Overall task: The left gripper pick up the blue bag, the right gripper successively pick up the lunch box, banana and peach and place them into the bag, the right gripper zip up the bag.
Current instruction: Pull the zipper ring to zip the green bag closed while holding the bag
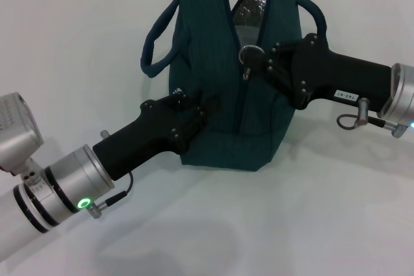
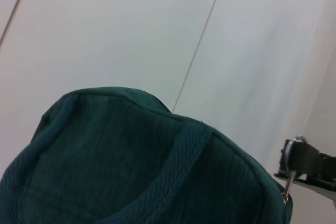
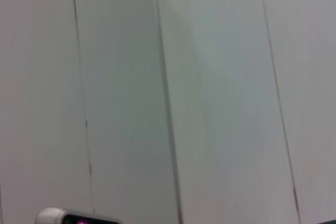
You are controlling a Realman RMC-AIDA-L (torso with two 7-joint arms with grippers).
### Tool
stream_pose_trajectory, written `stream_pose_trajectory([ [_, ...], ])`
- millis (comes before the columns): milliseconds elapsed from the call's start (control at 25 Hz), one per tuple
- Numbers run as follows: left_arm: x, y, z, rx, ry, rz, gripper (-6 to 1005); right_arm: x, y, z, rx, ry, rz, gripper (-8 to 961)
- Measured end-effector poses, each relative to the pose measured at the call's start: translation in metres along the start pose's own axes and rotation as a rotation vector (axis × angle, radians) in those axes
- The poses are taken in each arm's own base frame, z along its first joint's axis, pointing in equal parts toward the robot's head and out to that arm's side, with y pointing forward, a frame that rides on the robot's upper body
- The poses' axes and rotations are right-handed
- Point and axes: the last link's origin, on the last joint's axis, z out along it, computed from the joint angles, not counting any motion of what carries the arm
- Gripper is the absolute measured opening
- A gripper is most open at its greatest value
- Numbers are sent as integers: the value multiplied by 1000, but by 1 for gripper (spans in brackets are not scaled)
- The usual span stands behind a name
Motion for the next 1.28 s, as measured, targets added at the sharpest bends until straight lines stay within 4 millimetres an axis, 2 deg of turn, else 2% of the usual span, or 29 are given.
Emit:
stream_pose_trajectory([
  [240, -1, 3, -5, -15, 3, 23, 248, -4, -8, -1, 50, -23, -2, 9],
  [680, -8, 12, -10, -79, -48, 77, 67, -15, -17, -4, 114, -95, 4, 9],
  [960, -12, 14, -16, -123, -97, 109, 55, -18, -24, -7, 161, -114, 7, 9],
  [1080, -12, 12, -27, -100, -85, 117, 53, -16, -22, -9, 158, -116, 12, 9],
  [1280, -4, 5, -41, 3, 0, 115, 54, -11, -3, -20, 105, -148, 14, 9],
])
